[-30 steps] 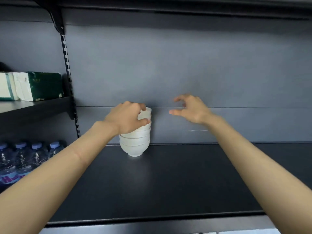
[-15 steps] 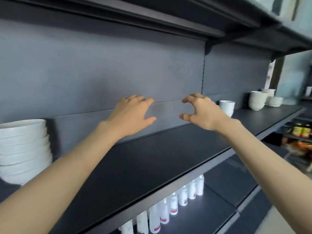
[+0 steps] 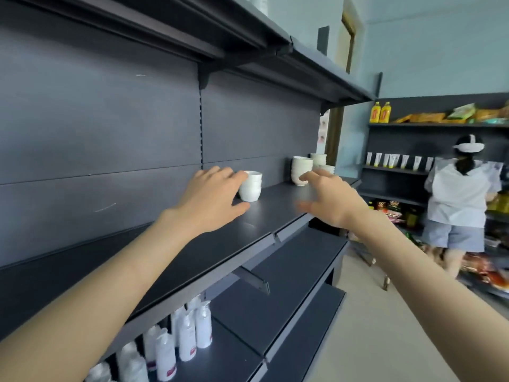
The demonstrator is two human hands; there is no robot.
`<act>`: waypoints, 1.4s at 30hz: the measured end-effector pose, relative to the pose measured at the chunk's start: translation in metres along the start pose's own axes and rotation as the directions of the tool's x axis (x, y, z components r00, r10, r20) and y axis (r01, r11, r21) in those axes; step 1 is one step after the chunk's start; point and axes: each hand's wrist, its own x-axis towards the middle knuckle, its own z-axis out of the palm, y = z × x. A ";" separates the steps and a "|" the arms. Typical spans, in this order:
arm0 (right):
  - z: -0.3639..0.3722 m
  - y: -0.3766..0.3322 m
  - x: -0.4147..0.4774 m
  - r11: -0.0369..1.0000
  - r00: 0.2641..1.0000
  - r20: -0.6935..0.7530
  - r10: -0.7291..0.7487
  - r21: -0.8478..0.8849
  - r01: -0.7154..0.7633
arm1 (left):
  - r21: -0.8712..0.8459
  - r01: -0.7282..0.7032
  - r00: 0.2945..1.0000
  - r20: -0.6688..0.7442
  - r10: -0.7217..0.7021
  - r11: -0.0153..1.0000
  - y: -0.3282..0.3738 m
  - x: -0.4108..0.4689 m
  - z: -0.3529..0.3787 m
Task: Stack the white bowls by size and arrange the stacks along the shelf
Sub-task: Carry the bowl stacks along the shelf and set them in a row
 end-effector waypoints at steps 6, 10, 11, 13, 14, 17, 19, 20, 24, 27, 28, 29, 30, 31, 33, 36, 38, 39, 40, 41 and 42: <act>0.001 0.105 0.041 0.998 0.997 -0.027 0.068 -0.016 -0.068 | -0.021 -0.048 0.998 -0.035 0.047 0.999 0.057 0.087 0.054; 0.014 0.167 0.082 0.997 0.996 -0.051 0.070 -0.027 -0.071 | -0.019 -0.066 0.996 -0.058 0.065 0.998 0.077 0.151 0.092; 0.019 0.182 0.095 0.997 0.996 -0.059 0.067 -0.025 -0.069 | -0.014 -0.078 0.995 -0.067 0.076 0.997 0.081 0.168 0.103; 0.031 0.211 0.120 0.998 0.996 -0.070 0.063 -0.023 -0.065 | -0.005 -0.094 0.992 -0.087 0.093 0.996 0.089 0.201 0.126; 0.038 0.225 0.134 0.998 0.996 -0.069 0.065 -0.022 -0.067 | -0.001 -0.100 0.991 -0.090 0.099 0.995 0.093 0.219 0.139; 0.054 0.266 0.183 0.997 0.998 -0.038 0.059 -0.043 -0.061 | 0.007 -0.105 0.991 -0.081 0.105 0.994 0.102 0.276 0.177; 0.064 0.295 0.214 0.997 0.998 -0.028 0.059 -0.050 -0.061 | 0.014 -0.107 0.991 -0.074 0.108 0.994 0.109 0.315 0.201; 0.067 0.310 0.229 0.997 0.998 -0.032 0.059 -0.047 -0.061 | 0.009 -0.109 0.991 -0.078 0.109 0.994 0.113 0.335 0.211; 0.079 0.368 0.279 0.996 0.996 -0.043 0.077 -0.035 -0.079 | 0.001 -0.135 0.987 -0.093 0.134 0.991 0.131 0.404 0.249; 0.096 0.421 0.324 0.997 0.996 -0.053 0.073 -0.021 -0.074 | 0.028 -0.137 0.985 -0.106 0.139 0.990 0.147 0.461 0.286; 0.103 0.437 0.339 0.998 0.997 -0.049 0.065 -0.018 -0.066 | 0.035 -0.132 0.986 -0.096 0.135 0.991 0.152 0.477 0.300; 0.112 0.454 0.355 0.999 0.998 -0.046 0.049 -0.017 -0.050 | 0.040 -0.126 0.987 -0.091 0.129 0.991 0.157 0.492 0.314; 0.120 0.471 0.370 0.999 0.999 -0.040 0.030 -0.016 -0.031 | 0.049 -0.114 0.990 -0.082 0.118 0.992 0.162 0.507 0.330; 0.129 0.487 0.386 1.000 0.999 -0.030 0.010 -0.011 -0.010 | 0.053 -0.097 0.992 -0.074 0.101 0.994 0.166 0.521 0.345; 0.146 0.516 0.418 1.000 0.999 0.017 -0.030 0.006 0.030 | 0.052 -0.048 0.997 -0.049 0.051 0.997 0.173 0.547 0.373; 0.167 0.552 0.471 0.993 0.991 0.076 -0.114 0.016 0.113 | 0.074 0.040 0.999 0.000 -0.040 0.996 0.177 0.586 0.403; 0.180 0.569 0.508 0.984 0.982 0.069 -0.176 0.032 0.174 | 0.086 0.107 0.994 0.008 -0.108 0.990 0.174 0.607 0.417; 0.186 0.575 0.525 0.979 0.978 0.057 -0.201 0.057 0.198 | 0.089 0.140 0.990 0.008 -0.141 0.986 0.171 0.617 0.422; 0.194 0.581 0.541 0.972 0.974 0.057 -0.221 0.092 0.215 | 0.091 0.172 0.985 0.014 -0.174 0.981 0.167 0.624 0.428; 0.203 0.585 0.555 0.964 0.968 0.066 -0.241 0.132 0.231 | 0.095 0.205 0.978 0.025 -0.208 0.974 0.163 0.630 0.434; 0.214 0.589 0.569 0.954 0.962 0.078 -0.263 0.170 0.248 | 0.096 0.243 0.968 0.032 -0.247 0.965 0.159 0.635 0.442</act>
